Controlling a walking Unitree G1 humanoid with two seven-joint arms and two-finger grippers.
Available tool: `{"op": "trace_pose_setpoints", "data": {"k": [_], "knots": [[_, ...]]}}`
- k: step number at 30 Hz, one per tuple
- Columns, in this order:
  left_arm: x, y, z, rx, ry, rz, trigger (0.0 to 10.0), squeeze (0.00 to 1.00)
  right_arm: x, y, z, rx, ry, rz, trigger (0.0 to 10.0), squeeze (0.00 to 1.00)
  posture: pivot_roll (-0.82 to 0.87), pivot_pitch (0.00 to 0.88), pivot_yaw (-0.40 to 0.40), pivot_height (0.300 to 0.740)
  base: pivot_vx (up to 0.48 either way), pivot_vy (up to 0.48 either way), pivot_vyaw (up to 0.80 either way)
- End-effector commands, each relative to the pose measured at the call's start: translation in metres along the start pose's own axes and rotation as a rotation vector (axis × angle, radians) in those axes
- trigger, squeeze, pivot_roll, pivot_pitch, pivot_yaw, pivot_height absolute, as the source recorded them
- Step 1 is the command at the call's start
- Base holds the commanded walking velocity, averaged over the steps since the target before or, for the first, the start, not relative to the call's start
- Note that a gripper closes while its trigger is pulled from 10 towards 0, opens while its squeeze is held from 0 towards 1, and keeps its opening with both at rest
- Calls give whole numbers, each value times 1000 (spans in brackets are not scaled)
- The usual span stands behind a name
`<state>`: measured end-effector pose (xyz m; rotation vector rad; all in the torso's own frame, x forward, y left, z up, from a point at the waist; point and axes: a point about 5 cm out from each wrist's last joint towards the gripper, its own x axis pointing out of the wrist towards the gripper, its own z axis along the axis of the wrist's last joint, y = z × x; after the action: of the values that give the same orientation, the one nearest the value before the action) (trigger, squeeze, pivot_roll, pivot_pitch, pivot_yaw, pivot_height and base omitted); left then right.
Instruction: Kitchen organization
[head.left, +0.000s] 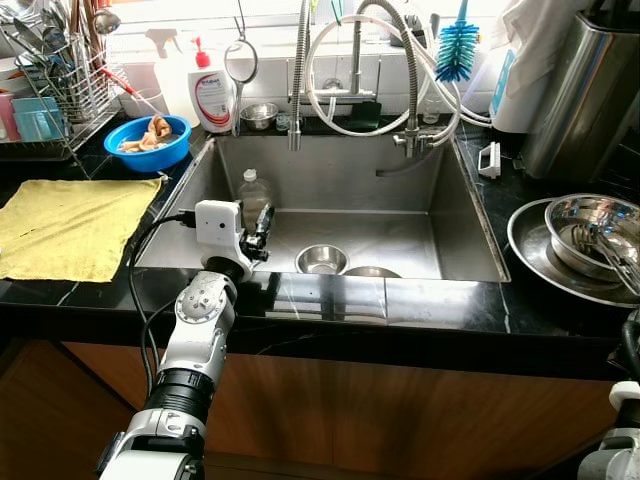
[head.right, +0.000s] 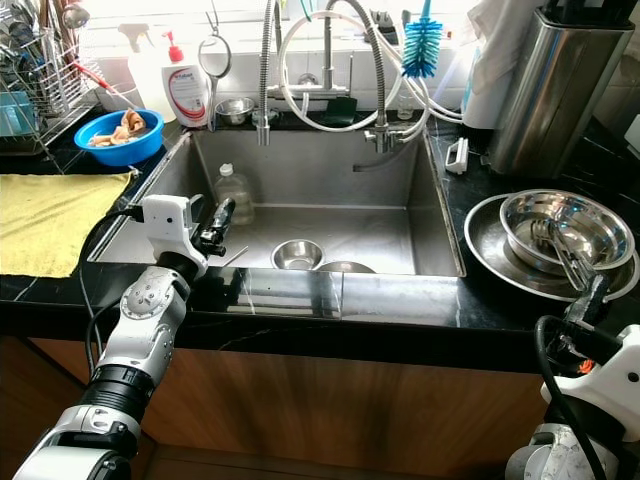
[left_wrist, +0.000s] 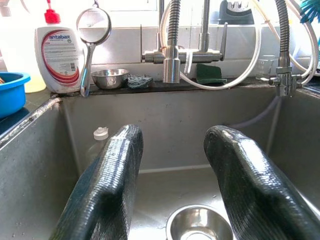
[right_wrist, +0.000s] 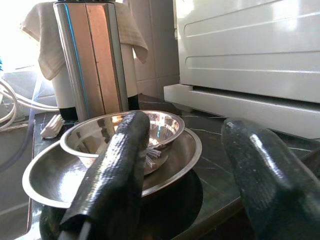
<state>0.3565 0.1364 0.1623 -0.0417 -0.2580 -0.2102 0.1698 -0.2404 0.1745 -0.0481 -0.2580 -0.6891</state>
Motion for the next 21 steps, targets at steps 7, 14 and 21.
{"op": "trace_pose_setpoints", "data": {"k": [7, 14, 21], "knots": [[2, 3, 6, 24, -18, -4, 10000, 0, -1, 1, -8, 25, 55, -6, 3882, 0, -110, 6, 71, 740, 0, 0, 0], [2, 3, 6, 27, -17, -7, 10000, 0, -1, 3, -9, 27, 63, 13, 5216, 0, -110, 5, 71, 740, 0, 0, 0], [2, 2, 6, 29, -17, -6, 10000, 0, 0, 4, -9, 27, 67, 22, 8078, 0, -110, 4, 70, 740, 0, 0, 0]]}}
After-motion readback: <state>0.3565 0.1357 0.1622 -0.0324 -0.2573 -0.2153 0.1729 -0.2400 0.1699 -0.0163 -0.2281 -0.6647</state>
